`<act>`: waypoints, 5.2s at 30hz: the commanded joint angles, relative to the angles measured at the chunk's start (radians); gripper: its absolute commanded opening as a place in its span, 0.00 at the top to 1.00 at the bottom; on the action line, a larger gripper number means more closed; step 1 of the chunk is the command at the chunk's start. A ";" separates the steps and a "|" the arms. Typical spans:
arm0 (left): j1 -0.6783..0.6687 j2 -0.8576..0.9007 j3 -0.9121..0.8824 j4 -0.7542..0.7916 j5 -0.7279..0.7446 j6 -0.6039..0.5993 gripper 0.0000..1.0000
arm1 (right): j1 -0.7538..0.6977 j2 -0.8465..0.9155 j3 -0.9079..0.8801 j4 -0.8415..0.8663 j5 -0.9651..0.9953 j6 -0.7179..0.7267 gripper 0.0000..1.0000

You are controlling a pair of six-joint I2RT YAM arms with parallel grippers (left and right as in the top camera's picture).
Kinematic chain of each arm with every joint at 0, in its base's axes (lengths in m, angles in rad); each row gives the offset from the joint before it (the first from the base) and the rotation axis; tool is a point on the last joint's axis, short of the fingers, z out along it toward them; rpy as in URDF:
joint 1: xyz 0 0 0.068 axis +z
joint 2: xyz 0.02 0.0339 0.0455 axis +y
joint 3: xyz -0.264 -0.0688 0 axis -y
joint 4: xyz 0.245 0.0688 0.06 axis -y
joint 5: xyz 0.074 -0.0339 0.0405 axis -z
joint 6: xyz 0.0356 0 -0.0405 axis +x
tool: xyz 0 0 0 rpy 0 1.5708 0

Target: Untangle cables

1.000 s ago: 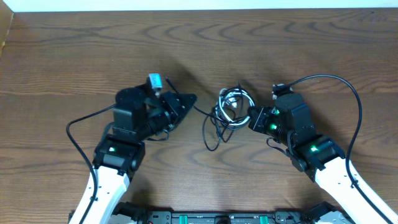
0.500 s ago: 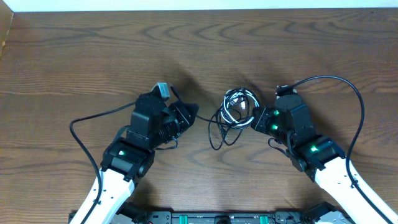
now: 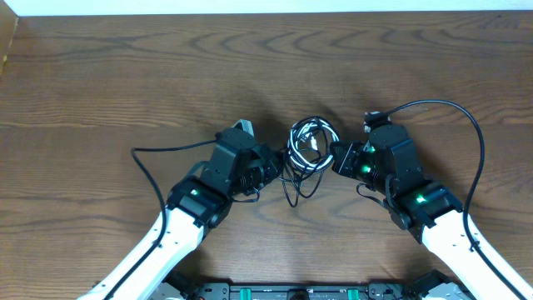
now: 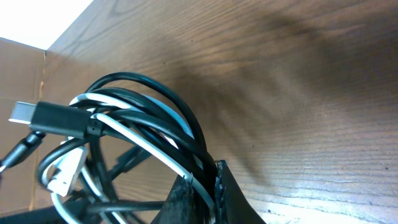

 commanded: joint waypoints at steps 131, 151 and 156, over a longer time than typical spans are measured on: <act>0.091 0.176 0.008 0.001 -0.233 -0.467 0.92 | -0.256 -0.006 0.016 -0.163 -0.378 -0.426 0.71; 0.175 -0.163 0.008 0.000 0.122 -0.799 0.92 | -0.256 -0.006 0.016 -0.201 -0.645 0.108 0.53; 0.175 -0.162 0.008 0.000 0.149 -0.837 0.92 | -0.225 -0.006 0.016 -0.191 -0.582 0.109 0.55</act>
